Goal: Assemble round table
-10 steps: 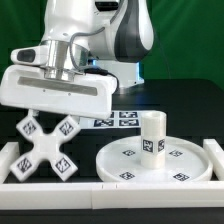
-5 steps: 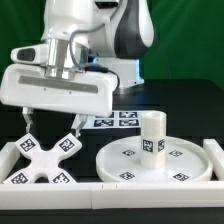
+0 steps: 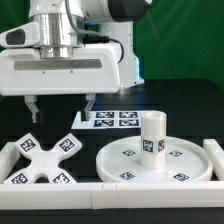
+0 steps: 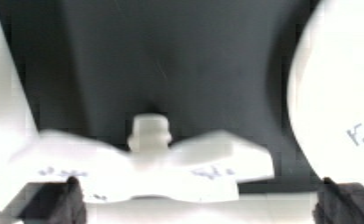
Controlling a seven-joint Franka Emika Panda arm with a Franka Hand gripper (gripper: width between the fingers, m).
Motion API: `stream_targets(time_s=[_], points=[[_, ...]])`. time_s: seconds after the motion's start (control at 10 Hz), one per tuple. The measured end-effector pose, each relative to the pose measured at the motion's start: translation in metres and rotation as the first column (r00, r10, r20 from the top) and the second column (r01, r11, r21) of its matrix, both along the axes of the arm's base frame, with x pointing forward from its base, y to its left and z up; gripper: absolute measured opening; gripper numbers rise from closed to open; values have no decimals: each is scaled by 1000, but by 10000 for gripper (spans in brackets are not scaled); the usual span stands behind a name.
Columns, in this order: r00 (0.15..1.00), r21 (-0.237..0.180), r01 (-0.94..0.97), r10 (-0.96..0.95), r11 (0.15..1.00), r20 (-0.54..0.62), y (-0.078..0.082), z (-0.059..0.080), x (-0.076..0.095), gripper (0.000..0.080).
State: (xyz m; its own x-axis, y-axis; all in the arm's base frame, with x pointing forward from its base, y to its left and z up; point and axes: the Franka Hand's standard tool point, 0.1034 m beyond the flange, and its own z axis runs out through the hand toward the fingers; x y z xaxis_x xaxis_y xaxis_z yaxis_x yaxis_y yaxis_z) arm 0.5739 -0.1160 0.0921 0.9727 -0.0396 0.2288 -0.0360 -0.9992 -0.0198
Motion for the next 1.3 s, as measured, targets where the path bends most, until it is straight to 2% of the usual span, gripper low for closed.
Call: stream_targets(time_s=[0.1,0.2,0.5,0.6,0.8,1.0,1.1,1.2,1.3], points=[[1000,-6,-8,8,1000,5,0,4,15,649],[1000,-7,-9,9,1000,10,0,4,19,649],[1000,-3,-11,11,1000,-3,0,1,17,649],[998,27,-7,9,1000,-67,0,-3,14,649],[991,64,6,3,998,-134,2,13,31,649],[941,114,4,35,993,-338,8,13,36,649],[917,134,16,39,991,-398,11,13,39,649],[901,146,14,51,989,-431,13,12,39,649],[866,169,16,71,985,-495,18,11,32,649]])
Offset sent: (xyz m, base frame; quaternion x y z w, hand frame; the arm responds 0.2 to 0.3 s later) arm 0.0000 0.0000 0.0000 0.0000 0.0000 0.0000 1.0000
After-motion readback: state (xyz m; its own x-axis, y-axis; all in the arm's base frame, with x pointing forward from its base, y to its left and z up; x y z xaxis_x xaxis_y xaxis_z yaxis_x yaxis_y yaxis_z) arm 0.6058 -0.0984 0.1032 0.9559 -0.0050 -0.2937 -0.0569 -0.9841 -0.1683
